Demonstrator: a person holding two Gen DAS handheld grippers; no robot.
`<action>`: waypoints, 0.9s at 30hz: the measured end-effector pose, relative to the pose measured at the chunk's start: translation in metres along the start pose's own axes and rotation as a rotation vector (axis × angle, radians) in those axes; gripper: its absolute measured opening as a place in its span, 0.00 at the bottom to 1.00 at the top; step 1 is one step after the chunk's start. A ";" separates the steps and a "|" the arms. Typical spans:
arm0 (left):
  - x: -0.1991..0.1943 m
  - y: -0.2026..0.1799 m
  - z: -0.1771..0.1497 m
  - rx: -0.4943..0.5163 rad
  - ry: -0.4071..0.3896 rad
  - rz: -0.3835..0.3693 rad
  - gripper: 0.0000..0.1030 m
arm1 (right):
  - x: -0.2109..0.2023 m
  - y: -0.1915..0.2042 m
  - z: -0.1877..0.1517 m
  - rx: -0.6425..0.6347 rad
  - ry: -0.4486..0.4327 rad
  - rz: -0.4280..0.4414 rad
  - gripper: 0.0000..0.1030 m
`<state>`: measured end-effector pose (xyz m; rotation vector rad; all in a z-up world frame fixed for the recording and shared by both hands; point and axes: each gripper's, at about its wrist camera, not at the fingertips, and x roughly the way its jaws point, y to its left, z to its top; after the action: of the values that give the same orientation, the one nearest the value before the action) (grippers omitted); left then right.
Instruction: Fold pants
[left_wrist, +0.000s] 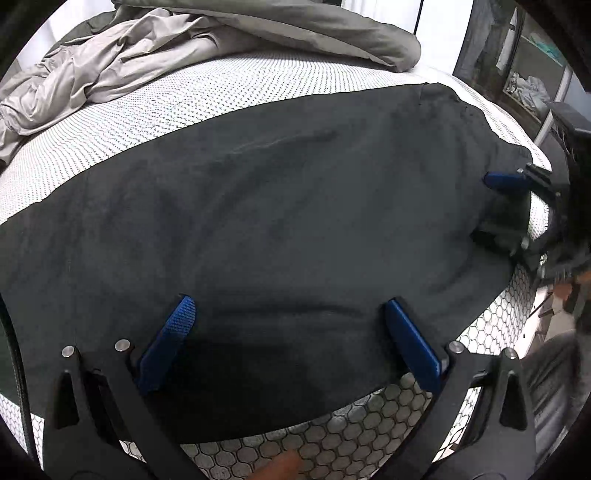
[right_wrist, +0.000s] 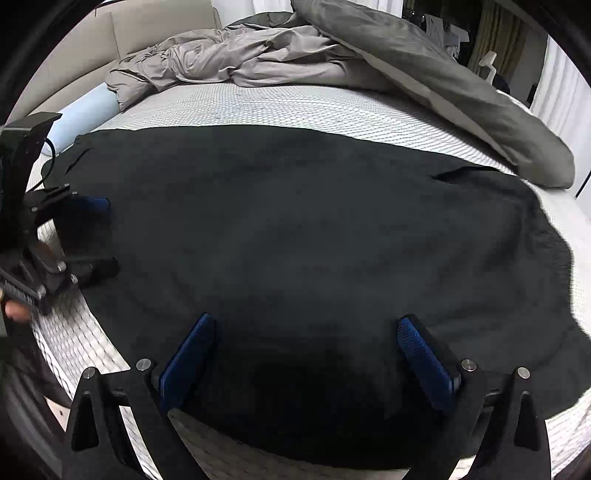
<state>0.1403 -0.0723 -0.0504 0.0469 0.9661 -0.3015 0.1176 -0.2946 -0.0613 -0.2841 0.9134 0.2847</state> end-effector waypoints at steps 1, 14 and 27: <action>0.001 0.001 -0.001 0.002 0.001 -0.003 0.99 | -0.004 -0.013 -0.005 0.012 -0.003 -0.038 0.98; -0.016 0.013 0.015 -0.050 -0.025 -0.095 0.99 | -0.050 -0.087 -0.021 0.278 -0.142 -0.272 0.98; 0.021 0.055 0.038 -0.087 0.077 0.017 0.99 | 0.033 -0.046 0.022 0.096 0.005 -0.378 0.98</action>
<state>0.1972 -0.0315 -0.0513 -0.0132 1.0536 -0.2431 0.1692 -0.3248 -0.0697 -0.3615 0.8562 -0.1081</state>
